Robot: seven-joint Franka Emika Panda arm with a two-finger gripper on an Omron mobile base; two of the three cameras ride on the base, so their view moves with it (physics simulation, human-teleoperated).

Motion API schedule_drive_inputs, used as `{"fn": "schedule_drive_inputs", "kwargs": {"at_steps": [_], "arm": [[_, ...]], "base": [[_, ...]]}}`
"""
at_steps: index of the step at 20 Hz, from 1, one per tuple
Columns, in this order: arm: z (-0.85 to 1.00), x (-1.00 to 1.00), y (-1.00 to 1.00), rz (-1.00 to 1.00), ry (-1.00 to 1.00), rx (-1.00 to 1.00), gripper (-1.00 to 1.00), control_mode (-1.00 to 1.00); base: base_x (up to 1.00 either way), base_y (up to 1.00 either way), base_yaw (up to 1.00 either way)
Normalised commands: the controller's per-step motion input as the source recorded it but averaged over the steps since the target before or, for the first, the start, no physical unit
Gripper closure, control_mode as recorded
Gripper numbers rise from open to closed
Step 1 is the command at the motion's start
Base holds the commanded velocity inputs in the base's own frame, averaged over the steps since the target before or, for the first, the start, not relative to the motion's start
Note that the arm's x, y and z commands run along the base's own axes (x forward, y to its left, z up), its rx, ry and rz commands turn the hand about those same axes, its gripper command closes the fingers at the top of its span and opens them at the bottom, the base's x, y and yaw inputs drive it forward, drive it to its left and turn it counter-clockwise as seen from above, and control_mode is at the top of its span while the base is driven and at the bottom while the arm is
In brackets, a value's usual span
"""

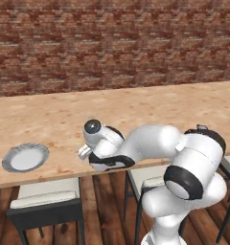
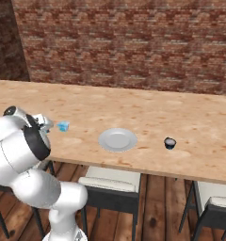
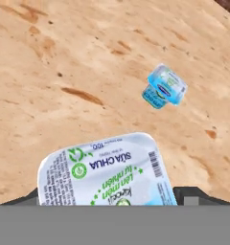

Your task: Place two yogurt containers on each plate.

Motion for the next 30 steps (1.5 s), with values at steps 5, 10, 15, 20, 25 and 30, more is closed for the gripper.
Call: {"fn": "schedule_drive_inputs", "kwargs": {"at_steps": [5,10,15,20,25,30], "arm": [[0.93,-0.76,-0.87,0.00,-0.27,-0.15,1.00,-1.00],[0.97,-0.31,-1.00,-0.02,-0.07,-0.12,1.00,-1.00],[0.78,0.02,-1.00,-0.07,0.06,0.00,1.00,-1.00],[0.18,0.08,-1.00,-0.05,0.15,0.04,1.00,-1.00],[0.00,0.24,-0.99,-0.07,0.21,0.00,1.00,-1.00],[-0.10,0.23,-0.14,-0.04,0.16,-0.05,1.00,-1.00]], "base": [[0.00,0.00,0.00],[0.00,0.00,0.00],[0.00,0.00,0.00],[0.00,0.00,0.00],[0.00,0.00,0.00],[0.00,0.00,0.00]]}}
